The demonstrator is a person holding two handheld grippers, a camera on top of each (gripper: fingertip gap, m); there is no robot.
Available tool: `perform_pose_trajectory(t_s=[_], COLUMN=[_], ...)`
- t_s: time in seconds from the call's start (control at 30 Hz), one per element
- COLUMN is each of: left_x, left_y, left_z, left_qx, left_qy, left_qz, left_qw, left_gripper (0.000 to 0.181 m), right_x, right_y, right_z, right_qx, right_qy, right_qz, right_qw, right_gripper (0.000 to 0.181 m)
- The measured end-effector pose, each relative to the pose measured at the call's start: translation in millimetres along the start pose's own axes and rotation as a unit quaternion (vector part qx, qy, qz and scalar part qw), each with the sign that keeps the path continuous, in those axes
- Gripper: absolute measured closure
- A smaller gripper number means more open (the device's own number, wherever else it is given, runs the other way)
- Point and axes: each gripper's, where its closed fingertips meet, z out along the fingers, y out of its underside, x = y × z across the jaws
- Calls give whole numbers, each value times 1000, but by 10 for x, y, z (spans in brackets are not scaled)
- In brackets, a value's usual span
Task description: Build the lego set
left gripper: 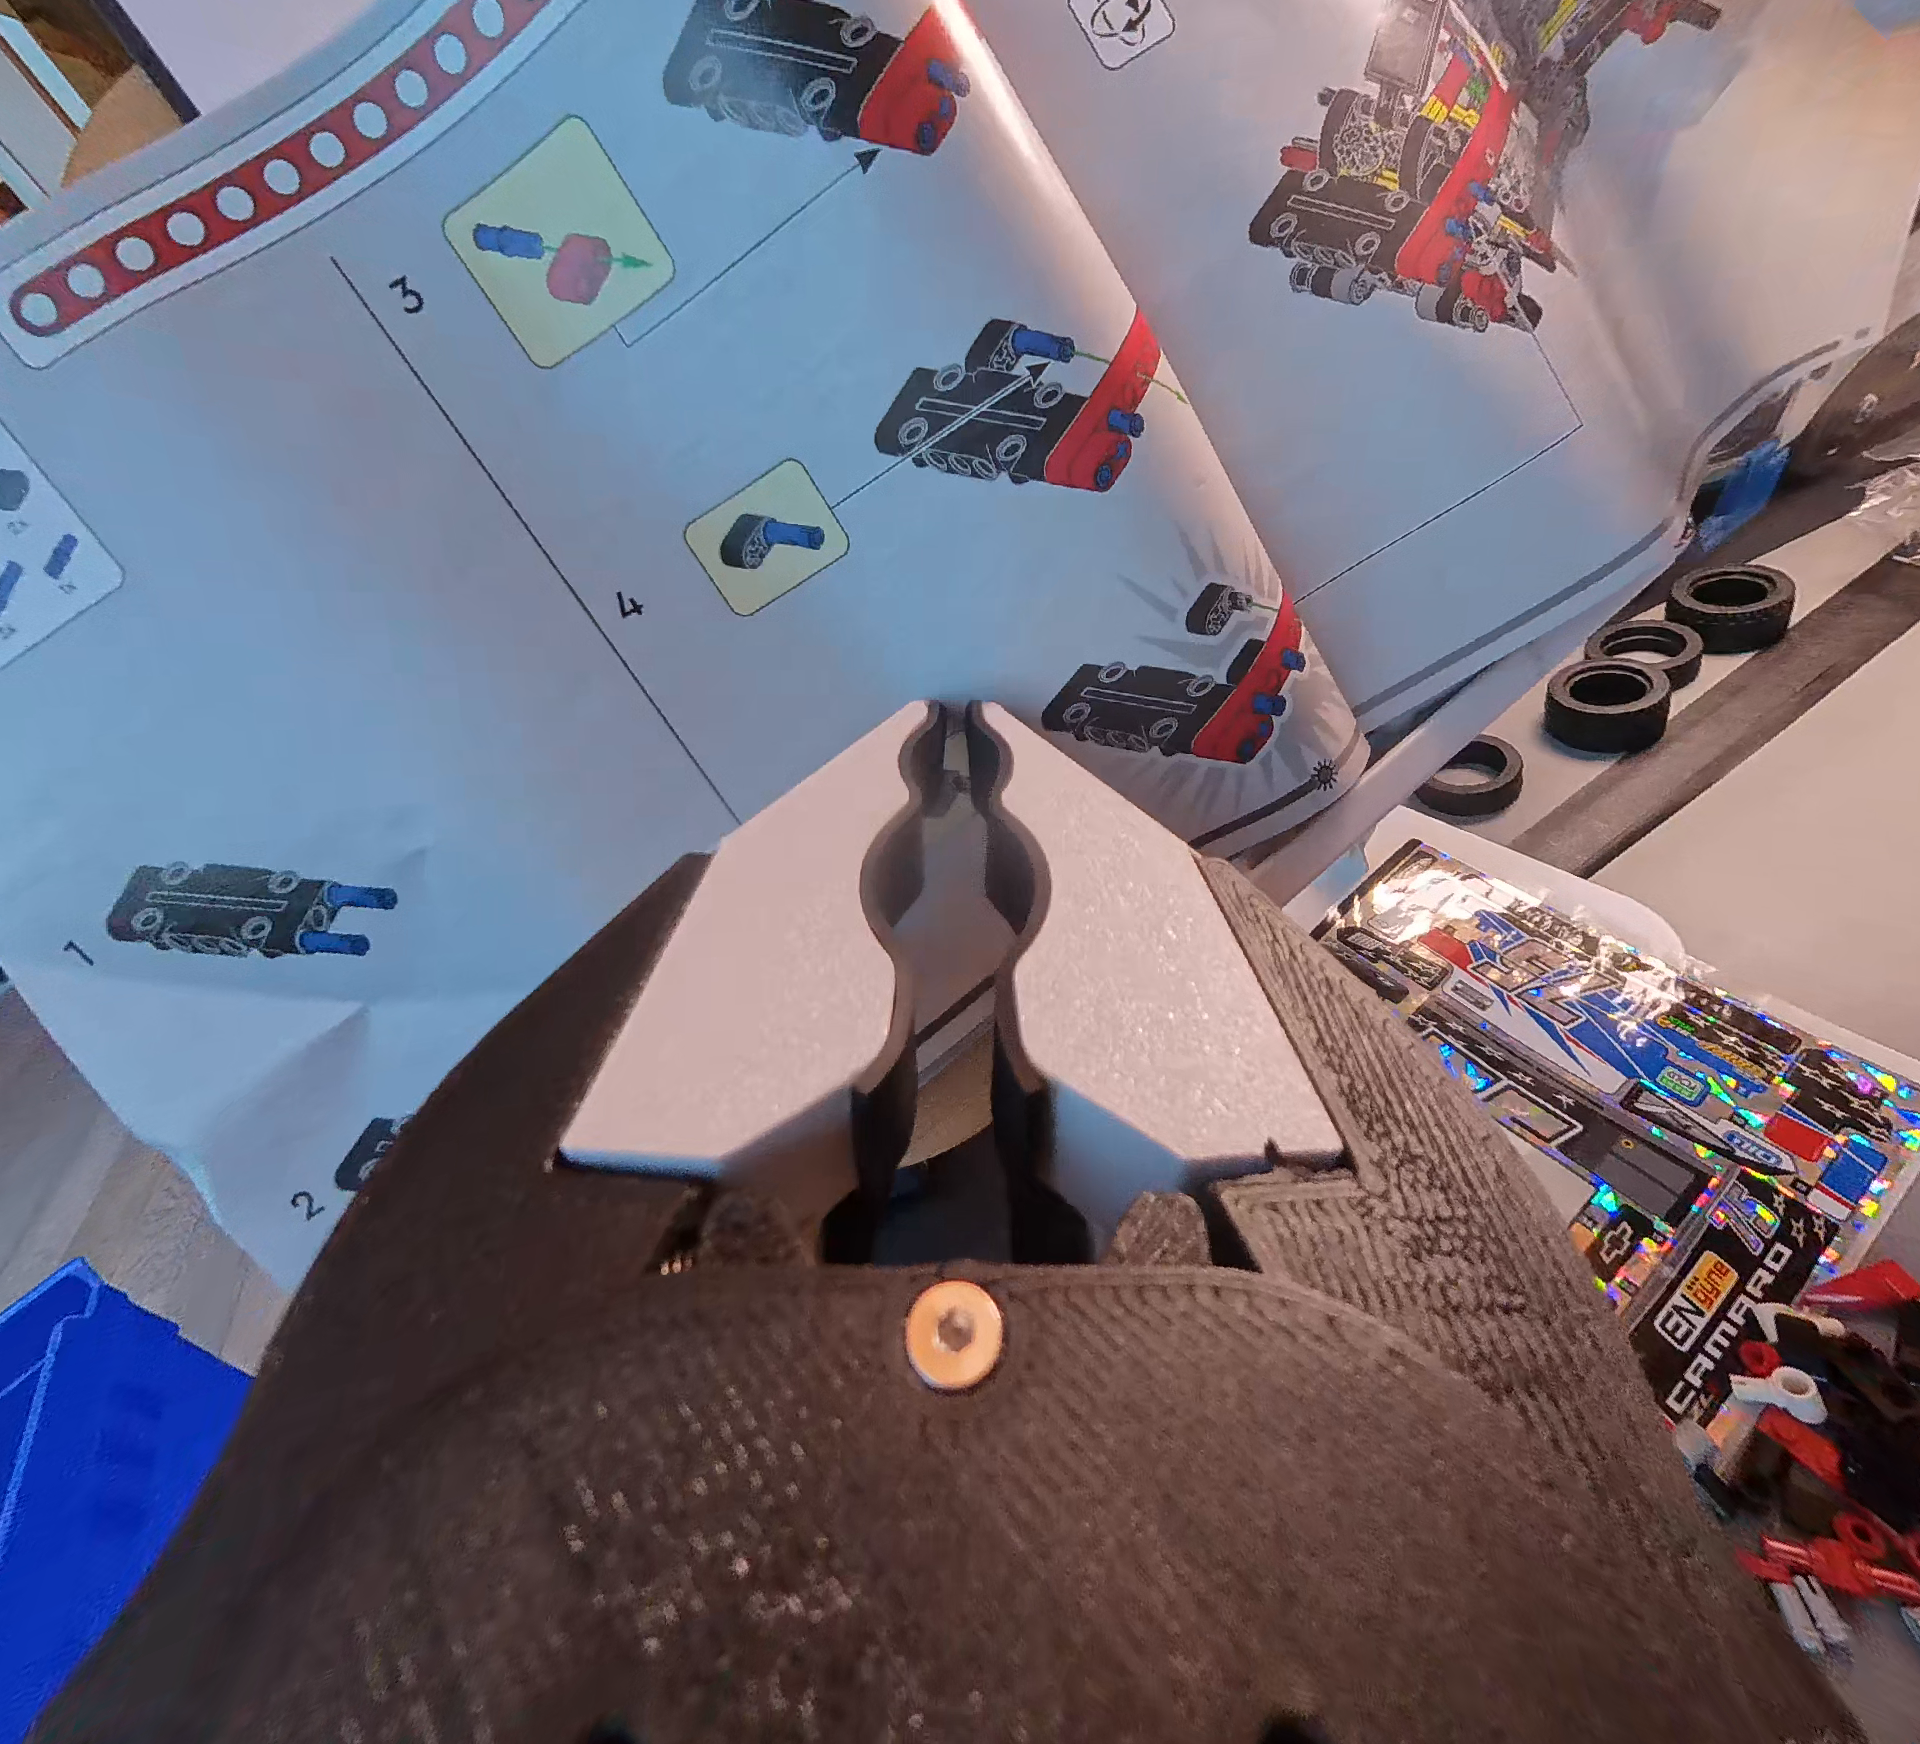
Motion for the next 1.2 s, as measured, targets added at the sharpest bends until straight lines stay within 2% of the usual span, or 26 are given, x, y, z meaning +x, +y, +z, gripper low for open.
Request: perform_pose_trajectory(t_s=[0.13,0.2,0.33,0.4,0.47,0.53,0.6,0.73,0.83,0.93,1.0,1.07,1.13,1.2], left_x=[23,25,22,29,44,112,300,801,978,880,714,540,335,97], left_y=[-24,-53,-157,-201,-256,-348,-493,-962,-1208,-1197,-1146,-1079,-966,-817], left_z=[-67,-101,-167,-203,-251,-316,-400,-666,-779,-718,-706,-742,-788,-822], left_qx=[-1,1,10,12,17,28,43,95,116,100,96,91,84,74], left_qy=[7,13,26,35,44,64,117,256,305,267,229,206,181,150], left_qz=[-2,-9,-40,-59,-77,-93,-118,-211,-262,-259,-243,-242,-246,-246], left_qw=[1000,1000,999,998,996,993,985,939,908,923,938,944,949,955], left_gripper=[169,165,160,158,157,157,153,130,125,137,158,176,181,181], right_x=[-39,-100,-210,-261,-325,-423,-657,-1352,-1833,-2271,-2492,-2648,-2712,-2661], right_y=[80,158,465,648,694,577,432,104,-147,-366,-469,-523,-564,-664], right_z=[-226,-324,-437,-459,-513,-624,-746,-914,-912,-884,-872,-920,-1070,-1272], right_qx=[6,6,-41,-54,-36,-1,20,43,47,56,65,72,75,101], right_qy=[-4,-28,-66,-87,-107,-127,-167,-234,-262,-272,-274,-299,-343,-395], right_qz=[-20,-6,14,20,26,26,22,-47,-68,-103,-130,-145,-126,-73], right_qw=[1000,1000,997,995,993,992,985,970,962,955,951,940,928,910], right_gripper=[151,165,167,174,181,181,181,181,181,181,178,164,145,142])
